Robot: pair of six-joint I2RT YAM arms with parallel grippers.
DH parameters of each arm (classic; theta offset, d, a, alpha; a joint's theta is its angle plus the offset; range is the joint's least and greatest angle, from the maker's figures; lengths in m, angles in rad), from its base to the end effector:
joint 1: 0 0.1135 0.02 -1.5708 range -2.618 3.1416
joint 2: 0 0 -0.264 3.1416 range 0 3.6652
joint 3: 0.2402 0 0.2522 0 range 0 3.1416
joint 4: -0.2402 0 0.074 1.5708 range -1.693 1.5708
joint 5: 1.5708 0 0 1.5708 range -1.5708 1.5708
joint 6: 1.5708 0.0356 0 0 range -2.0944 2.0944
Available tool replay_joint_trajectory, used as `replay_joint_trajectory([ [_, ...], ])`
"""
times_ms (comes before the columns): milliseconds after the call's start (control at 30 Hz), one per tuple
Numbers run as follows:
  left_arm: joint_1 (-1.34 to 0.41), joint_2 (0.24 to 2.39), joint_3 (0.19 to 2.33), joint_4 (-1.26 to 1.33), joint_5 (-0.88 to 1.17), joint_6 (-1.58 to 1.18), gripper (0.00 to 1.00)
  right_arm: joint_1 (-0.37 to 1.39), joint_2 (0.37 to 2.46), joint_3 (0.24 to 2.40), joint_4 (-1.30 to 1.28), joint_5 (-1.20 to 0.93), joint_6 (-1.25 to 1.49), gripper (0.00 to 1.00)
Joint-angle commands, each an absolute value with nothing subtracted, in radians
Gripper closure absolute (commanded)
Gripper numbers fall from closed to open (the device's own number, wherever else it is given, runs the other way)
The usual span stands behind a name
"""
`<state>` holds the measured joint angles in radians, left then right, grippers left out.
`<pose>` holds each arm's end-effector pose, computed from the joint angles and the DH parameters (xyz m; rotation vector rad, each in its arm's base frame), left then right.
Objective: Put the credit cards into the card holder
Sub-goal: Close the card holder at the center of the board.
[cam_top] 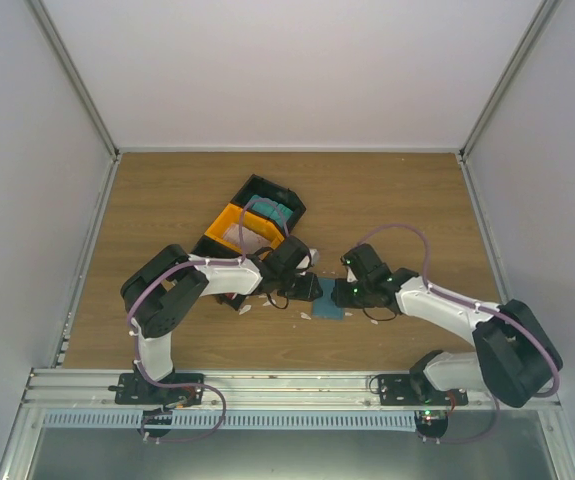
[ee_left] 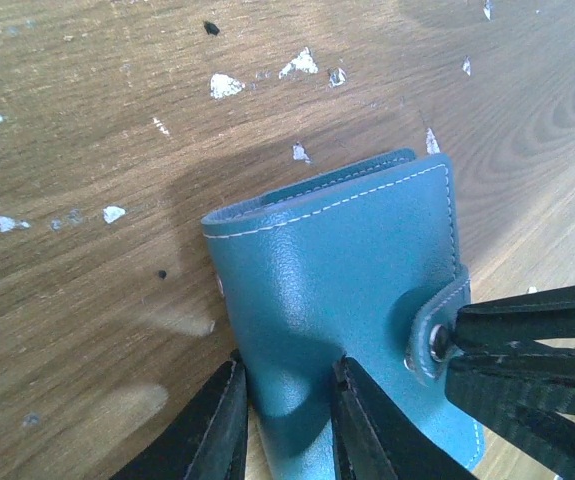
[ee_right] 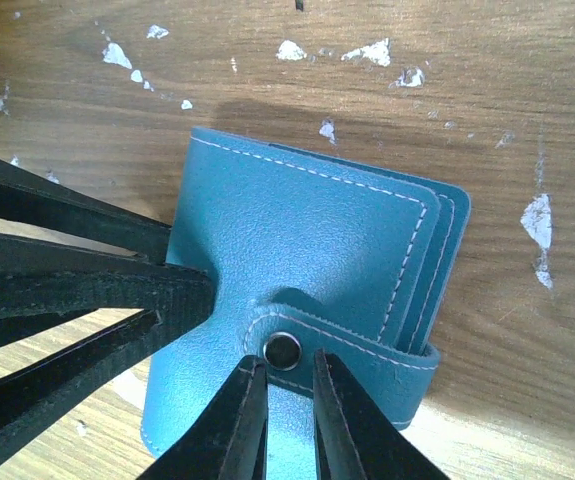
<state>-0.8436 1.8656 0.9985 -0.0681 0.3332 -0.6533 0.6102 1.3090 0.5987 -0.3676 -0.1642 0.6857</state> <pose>0.2338 -0.2803 0.1315 0.4112 2.7128 -0.9508 0.1836 0.1355 0.1581 0.0475 2.7834 0.6052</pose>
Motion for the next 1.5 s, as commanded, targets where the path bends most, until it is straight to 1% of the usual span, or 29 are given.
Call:
replay_joint_trajectory([
  [0,-0.844,1.891,1.006,-0.049,0.324,-0.634,0.74,0.604,1.275,0.630,-0.395,-0.129,0.679,0.85],
  [100,-0.844,1.891,1.006,-0.049,0.325,-0.633,0.74,0.604,1.290,0.646,-0.416,-0.093,0.678,0.85],
  [333,-0.844,1.897,1.006,-0.049,0.325,-0.634,0.74,0.605,1.353,0.669,-0.404,-0.082,0.671,0.83],
  [500,-0.844,1.903,1.011,-0.057,0.323,-0.632,0.74,0.605,1.387,0.673,-0.385,-0.109,0.661,0.82],
  [733,-0.844,1.904,1.012,-0.059,0.320,-0.631,0.74,0.604,1.357,0.645,-0.373,-0.173,0.658,0.83],
  [1467,-0.844,1.908,1.012,-0.058,0.317,-0.635,0.74,0.605,1.378,0.631,-0.445,-0.210,0.629,0.90],
])
